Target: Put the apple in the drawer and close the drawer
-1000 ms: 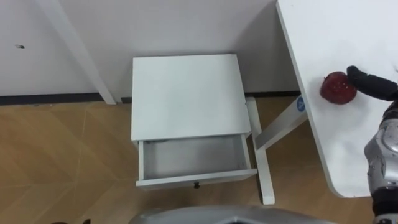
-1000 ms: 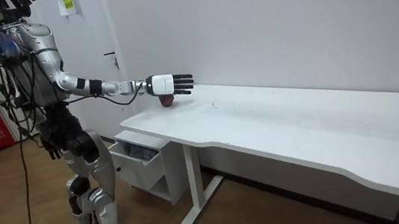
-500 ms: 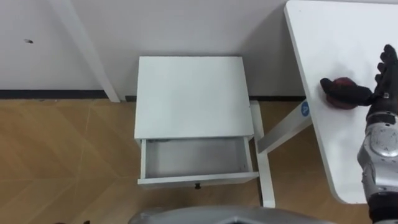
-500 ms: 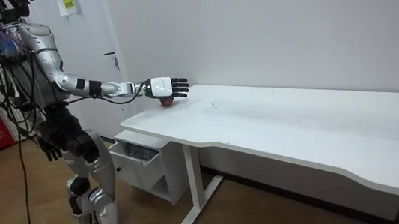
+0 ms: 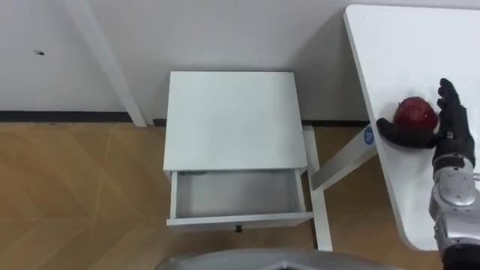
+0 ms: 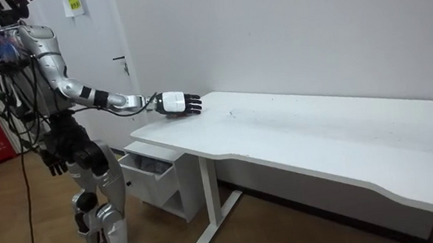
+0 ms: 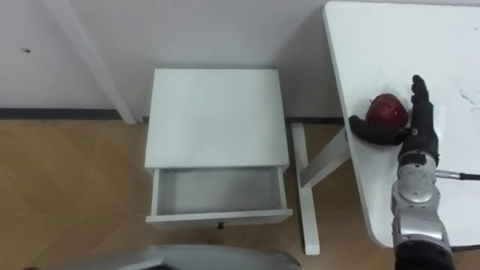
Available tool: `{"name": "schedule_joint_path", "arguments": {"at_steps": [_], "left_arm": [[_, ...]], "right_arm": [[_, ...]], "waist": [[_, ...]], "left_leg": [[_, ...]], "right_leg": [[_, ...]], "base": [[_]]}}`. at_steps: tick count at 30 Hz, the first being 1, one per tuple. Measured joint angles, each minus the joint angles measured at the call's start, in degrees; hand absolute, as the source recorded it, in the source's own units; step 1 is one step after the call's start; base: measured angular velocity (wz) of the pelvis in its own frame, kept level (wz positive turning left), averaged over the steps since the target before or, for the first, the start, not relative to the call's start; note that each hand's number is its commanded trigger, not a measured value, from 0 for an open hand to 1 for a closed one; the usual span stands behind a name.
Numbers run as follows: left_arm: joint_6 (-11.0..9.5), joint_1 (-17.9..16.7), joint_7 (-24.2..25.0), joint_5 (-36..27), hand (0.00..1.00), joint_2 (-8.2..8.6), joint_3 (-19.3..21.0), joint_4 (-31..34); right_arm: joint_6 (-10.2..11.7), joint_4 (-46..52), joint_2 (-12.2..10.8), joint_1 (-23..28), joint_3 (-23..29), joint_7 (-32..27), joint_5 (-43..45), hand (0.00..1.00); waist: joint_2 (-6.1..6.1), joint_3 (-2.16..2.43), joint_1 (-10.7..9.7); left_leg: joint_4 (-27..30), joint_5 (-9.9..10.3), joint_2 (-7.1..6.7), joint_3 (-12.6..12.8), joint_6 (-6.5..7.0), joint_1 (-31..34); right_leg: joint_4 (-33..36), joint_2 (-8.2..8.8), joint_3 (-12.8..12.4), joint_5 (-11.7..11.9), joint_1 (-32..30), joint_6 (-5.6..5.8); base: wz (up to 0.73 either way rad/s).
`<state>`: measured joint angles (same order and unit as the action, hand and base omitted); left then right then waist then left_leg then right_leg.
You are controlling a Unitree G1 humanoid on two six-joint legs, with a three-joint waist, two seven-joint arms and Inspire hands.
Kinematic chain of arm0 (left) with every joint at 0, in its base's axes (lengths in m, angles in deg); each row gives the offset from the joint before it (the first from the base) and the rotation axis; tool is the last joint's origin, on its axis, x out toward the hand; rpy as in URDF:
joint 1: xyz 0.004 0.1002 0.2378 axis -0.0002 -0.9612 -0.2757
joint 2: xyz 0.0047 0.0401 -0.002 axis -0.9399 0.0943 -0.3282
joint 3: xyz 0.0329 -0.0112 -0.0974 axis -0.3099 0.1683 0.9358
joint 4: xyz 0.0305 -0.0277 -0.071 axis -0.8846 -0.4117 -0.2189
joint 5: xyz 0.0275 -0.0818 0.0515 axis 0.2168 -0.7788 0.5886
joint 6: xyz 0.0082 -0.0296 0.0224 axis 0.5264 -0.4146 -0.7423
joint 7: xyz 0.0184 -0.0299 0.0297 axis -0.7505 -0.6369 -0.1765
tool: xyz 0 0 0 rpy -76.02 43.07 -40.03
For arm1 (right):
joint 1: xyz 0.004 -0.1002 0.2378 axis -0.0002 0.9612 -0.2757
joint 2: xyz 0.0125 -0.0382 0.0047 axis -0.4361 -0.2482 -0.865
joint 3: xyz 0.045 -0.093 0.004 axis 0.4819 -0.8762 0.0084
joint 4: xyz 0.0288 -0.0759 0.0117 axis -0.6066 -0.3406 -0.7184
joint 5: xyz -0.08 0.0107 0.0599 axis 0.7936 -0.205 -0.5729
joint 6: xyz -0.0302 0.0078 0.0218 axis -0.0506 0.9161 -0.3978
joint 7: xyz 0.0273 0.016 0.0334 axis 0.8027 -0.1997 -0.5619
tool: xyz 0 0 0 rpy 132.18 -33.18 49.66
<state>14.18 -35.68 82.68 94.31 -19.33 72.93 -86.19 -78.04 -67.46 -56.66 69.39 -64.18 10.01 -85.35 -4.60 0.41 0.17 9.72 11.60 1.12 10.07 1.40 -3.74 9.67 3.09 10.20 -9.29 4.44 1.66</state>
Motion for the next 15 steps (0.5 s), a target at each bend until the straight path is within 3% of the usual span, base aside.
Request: {"name": "schedule_joint_path", "arguments": {"at_steps": [7,15], "left_arm": [[0.1,0.1,0.0,0.2,0.00,0.02,-0.2,-1.5],[-0.1,1.1,-0.9,0.1,0.00,0.03,-0.5,-2.1]], "right_arm": [[1.8,-4.3,-0.1,-0.3,3.4,-3.2,5.0,1.00],[1.9,-3.9,-0.1,-0.2,3.1,-4.5,5.5,1.00]], "waist": [[-0.27,0.19,0.0],[-0.12,0.24,0.2]], "left_leg": [[0.2,0.2,0.11,-0.9,-0.15,-1.0],[0.1,0.2,0.14,-1.0,-0.27,-1.0]], "right_leg": [[-0.4,-0.10,0.9,0.0,1.6,0.00],[-1.0,-0.25,0.9,0.0,1.7,-0.05]], "base": [[0.06],[0.00]]}}
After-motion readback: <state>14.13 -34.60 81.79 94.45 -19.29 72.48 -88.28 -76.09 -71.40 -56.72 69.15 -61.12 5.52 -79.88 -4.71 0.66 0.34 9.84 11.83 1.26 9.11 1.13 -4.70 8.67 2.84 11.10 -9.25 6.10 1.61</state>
